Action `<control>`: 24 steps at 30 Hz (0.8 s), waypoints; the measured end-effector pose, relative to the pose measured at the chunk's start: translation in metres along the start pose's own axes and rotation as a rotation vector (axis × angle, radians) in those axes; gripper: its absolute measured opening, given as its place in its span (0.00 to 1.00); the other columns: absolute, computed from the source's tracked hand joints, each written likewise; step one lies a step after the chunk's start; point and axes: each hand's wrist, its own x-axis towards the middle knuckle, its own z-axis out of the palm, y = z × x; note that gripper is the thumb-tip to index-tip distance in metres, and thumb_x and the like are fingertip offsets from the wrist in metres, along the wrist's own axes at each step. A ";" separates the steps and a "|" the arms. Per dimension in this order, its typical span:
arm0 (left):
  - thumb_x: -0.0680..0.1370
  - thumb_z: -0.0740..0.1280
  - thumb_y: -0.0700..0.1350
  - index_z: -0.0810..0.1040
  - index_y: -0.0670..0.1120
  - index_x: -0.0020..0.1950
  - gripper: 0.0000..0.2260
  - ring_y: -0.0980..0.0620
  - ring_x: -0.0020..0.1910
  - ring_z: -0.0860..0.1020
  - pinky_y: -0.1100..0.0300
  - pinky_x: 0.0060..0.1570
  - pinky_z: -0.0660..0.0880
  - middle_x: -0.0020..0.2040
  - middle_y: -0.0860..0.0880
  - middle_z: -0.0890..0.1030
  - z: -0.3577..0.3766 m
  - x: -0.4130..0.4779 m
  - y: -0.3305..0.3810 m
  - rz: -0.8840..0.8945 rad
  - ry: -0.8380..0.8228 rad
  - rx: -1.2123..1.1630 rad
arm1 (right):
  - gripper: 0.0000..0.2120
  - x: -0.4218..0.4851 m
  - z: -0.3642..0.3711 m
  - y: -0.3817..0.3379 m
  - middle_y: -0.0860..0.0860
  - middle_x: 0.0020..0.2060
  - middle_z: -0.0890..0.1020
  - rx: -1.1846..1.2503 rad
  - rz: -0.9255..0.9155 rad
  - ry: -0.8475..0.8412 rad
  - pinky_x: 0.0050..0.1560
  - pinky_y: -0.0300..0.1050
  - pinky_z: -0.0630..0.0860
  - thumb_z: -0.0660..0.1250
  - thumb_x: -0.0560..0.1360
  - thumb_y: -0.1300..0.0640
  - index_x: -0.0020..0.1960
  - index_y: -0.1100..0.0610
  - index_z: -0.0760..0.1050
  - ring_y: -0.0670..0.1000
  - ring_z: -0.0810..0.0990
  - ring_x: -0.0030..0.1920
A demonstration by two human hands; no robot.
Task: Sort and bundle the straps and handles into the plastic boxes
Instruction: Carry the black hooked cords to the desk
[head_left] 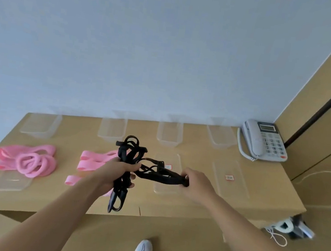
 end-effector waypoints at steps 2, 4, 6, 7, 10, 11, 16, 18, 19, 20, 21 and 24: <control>0.78 0.75 0.37 0.82 0.38 0.57 0.09 0.47 0.38 0.77 0.51 0.39 0.80 0.48 0.41 0.83 -0.004 0.021 0.006 -0.017 -0.022 -0.012 | 0.08 0.021 -0.003 0.000 0.47 0.42 0.78 -0.061 0.007 0.031 0.38 0.46 0.67 0.67 0.73 0.57 0.51 0.50 0.75 0.53 0.75 0.43; 0.78 0.75 0.37 0.82 0.36 0.55 0.08 0.47 0.37 0.76 0.51 0.38 0.80 0.46 0.40 0.83 -0.008 0.039 0.012 -0.043 -0.043 -0.002 | 0.08 0.042 -0.005 -0.001 0.47 0.42 0.79 -0.088 0.037 0.023 0.39 0.46 0.69 0.67 0.72 0.57 0.51 0.50 0.75 0.53 0.76 0.44; 0.77 0.75 0.36 0.81 0.36 0.53 0.07 0.46 0.36 0.76 0.52 0.36 0.79 0.45 0.39 0.82 -0.012 0.058 0.019 -0.064 -0.052 0.018 | 0.09 0.063 -0.006 -0.001 0.48 0.44 0.81 -0.102 0.069 0.011 0.41 0.47 0.74 0.69 0.72 0.56 0.51 0.51 0.75 0.54 0.78 0.45; 0.77 0.75 0.36 0.80 0.36 0.53 0.07 0.45 0.36 0.76 0.52 0.34 0.78 0.45 0.38 0.81 -0.014 0.066 0.022 -0.078 -0.046 0.022 | 0.10 0.074 -0.006 0.000 0.48 0.45 0.81 -0.114 0.081 0.003 0.43 0.48 0.76 0.70 0.71 0.55 0.52 0.52 0.75 0.55 0.79 0.46; 0.77 0.76 0.37 0.79 0.37 0.55 0.11 0.41 0.37 0.77 0.49 0.36 0.79 0.44 0.37 0.80 -0.020 0.089 0.032 -0.115 -0.003 0.119 | 0.16 0.099 -0.002 0.002 0.49 0.49 0.82 -0.163 0.120 -0.026 0.50 0.51 0.78 0.74 0.70 0.53 0.56 0.52 0.75 0.56 0.80 0.52; 0.77 0.76 0.38 0.79 0.38 0.56 0.11 0.41 0.38 0.78 0.48 0.38 0.81 0.43 0.38 0.80 -0.021 0.096 0.035 -0.106 0.015 0.202 | 0.21 0.105 -0.001 0.003 0.49 0.52 0.82 -0.199 0.135 -0.046 0.53 0.51 0.77 0.76 0.69 0.52 0.59 0.51 0.74 0.56 0.78 0.55; 0.77 0.75 0.42 0.80 0.43 0.55 0.08 0.48 0.35 0.80 0.57 0.36 0.79 0.38 0.42 0.83 -0.003 0.120 0.053 -0.011 0.002 0.546 | 0.44 0.120 -0.010 -0.006 0.49 0.67 0.72 -0.280 0.024 -0.075 0.66 0.47 0.69 0.79 0.62 0.48 0.75 0.47 0.65 0.55 0.66 0.69; 0.77 0.74 0.42 0.81 0.44 0.53 0.07 0.48 0.36 0.79 0.58 0.35 0.76 0.37 0.45 0.82 0.010 0.124 0.060 0.033 -0.041 0.648 | 0.43 0.121 -0.018 -0.016 0.45 0.68 0.71 0.009 -0.043 -0.013 0.66 0.44 0.69 0.79 0.63 0.48 0.75 0.44 0.66 0.50 0.68 0.70; 0.76 0.74 0.42 0.81 0.45 0.52 0.06 0.47 0.36 0.78 0.57 0.36 0.77 0.37 0.46 0.81 0.018 0.124 0.063 0.056 -0.073 0.698 | 0.43 0.121 -0.024 -0.023 0.42 0.68 0.70 0.204 -0.044 -0.004 0.66 0.44 0.71 0.80 0.63 0.49 0.75 0.41 0.66 0.45 0.70 0.69; 0.75 0.74 0.43 0.81 0.46 0.50 0.05 0.48 0.37 0.78 0.56 0.37 0.77 0.37 0.48 0.81 0.025 0.123 0.066 0.077 -0.114 0.754 | 0.43 0.121 -0.031 -0.030 0.39 0.68 0.70 0.387 -0.037 -0.029 0.64 0.43 0.74 0.80 0.63 0.49 0.74 0.36 0.65 0.42 0.72 0.67; 0.75 0.74 0.45 0.81 0.48 0.47 0.04 0.49 0.36 0.78 0.56 0.36 0.77 0.36 0.50 0.81 0.033 0.123 0.067 0.092 -0.163 0.809 | 0.43 0.121 -0.038 -0.036 0.37 0.67 0.72 0.519 -0.034 -0.074 0.61 0.42 0.76 0.81 0.63 0.49 0.72 0.32 0.65 0.40 0.74 0.65; 0.73 0.74 0.47 0.79 0.50 0.44 0.05 0.52 0.32 0.78 0.59 0.34 0.77 0.32 0.53 0.79 0.054 0.119 0.066 0.102 -0.293 0.907 | 0.27 0.120 -0.052 -0.040 0.40 0.54 0.83 0.566 -0.078 -0.142 0.57 0.35 0.77 0.78 0.68 0.57 0.61 0.34 0.77 0.41 0.82 0.55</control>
